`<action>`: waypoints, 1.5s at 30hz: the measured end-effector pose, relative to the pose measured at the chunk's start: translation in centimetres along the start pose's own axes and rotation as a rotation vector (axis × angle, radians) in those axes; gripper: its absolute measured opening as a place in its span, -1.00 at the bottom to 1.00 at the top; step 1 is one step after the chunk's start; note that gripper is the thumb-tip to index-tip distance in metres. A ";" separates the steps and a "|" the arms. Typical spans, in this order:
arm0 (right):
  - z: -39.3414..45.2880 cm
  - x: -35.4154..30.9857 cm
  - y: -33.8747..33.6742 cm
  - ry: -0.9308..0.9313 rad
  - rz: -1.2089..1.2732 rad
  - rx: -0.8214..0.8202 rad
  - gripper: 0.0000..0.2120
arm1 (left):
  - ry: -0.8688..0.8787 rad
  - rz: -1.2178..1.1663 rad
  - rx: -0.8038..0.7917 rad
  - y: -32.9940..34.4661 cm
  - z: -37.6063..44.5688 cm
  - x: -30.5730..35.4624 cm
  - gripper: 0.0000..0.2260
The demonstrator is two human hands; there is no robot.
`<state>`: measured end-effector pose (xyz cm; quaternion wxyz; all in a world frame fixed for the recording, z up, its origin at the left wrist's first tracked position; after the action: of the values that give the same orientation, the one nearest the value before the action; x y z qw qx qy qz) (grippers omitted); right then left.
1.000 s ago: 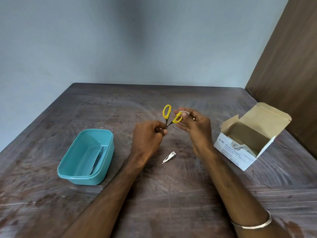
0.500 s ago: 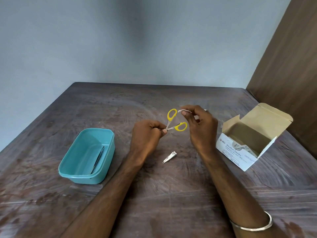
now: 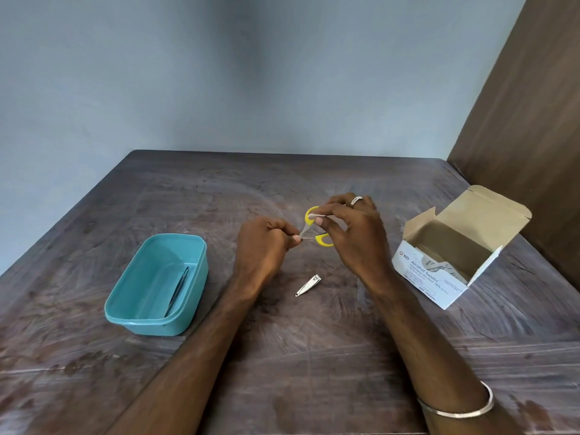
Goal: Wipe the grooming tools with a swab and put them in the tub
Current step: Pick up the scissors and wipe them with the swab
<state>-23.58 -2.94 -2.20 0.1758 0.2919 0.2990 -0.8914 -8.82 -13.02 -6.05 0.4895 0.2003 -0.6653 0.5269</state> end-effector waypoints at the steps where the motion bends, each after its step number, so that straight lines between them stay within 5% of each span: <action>1: 0.0 0.2 0.3 0.013 -0.003 -0.030 -0.85 | -0.001 0.008 0.016 -0.2 0.1 -0.1 -0.83; 11: -0.2 1.6 2.7 0.069 -0.031 -0.317 -0.82 | -0.007 0.118 0.056 -1.7 0.8 -0.4 -0.81; 20: -0.1 1.6 2.7 0.052 0.088 -0.302 -0.79 | 0.004 0.016 0.019 -2.3 1.5 -0.6 -0.80; 24: 0.0 2.2 1.9 0.186 0.181 -0.226 -0.90 | 0.217 0.074 0.020 -2.6 1.4 0.9 -0.89; 30: -0.9 3.5 2.6 0.497 0.501 -0.214 -0.82 | 0.563 0.327 0.150 -2.8 1.1 2.9 -0.88; 38: -1.7 3.1 3.3 0.714 0.932 -0.151 -0.65 | 0.462 0.307 0.203 -3.0 1.0 2.4 -0.94; 45: -2.2 2.2 4.5 0.835 1.254 -0.161 -0.72 | 0.186 -0.070 -0.018 -1.3 0.5 1.3 -0.81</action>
<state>-22.14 -5.27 -6.94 0.5427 0.7067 0.1831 -0.4153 -8.55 -13.60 -4.28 0.5692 0.1693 -0.6142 0.5197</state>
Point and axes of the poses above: each hand's wrist, its own z-axis towards the middle knuckle, its own y-axis out of the palm, x = y × z, the point moved 9 cm from there along z, towards the middle knuckle, and after that the axes turned 10 degrees about z, right-handed, at the moved point
